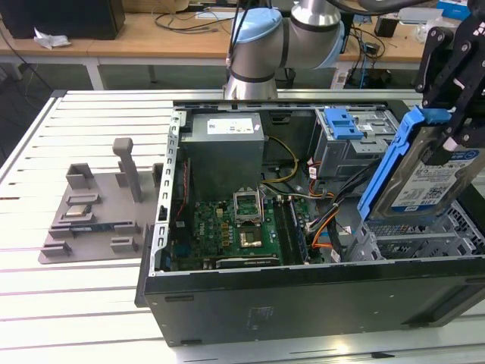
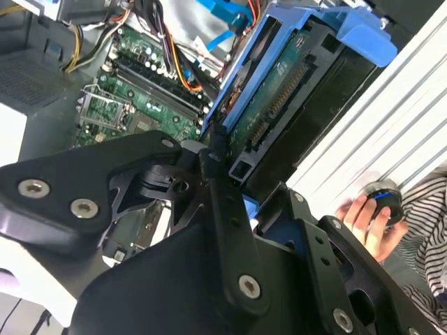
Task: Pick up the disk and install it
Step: 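Pick up the disk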
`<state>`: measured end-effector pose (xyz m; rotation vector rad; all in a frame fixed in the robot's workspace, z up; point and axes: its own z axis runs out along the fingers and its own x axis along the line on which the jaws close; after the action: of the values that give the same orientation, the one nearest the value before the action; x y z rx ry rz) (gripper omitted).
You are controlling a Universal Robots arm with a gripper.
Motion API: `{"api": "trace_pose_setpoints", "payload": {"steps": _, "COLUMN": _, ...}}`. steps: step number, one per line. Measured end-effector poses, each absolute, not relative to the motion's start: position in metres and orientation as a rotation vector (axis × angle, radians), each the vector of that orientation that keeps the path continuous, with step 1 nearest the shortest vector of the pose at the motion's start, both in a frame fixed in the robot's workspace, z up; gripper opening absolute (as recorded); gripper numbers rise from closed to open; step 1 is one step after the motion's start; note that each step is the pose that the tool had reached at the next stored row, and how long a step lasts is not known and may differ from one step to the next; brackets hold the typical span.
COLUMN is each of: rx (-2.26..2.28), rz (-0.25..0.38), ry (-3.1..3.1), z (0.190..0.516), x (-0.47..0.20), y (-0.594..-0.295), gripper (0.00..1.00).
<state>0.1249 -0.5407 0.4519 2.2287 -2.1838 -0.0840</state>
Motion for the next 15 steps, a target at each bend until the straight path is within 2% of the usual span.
{"api": "trace_pose_setpoints", "payload": {"steps": 15, "rx": 2.199, "rz": -0.075, "ry": -2.206, "z": 0.447, "x": 0.139, "y": -0.545, "gripper": 0.37}}
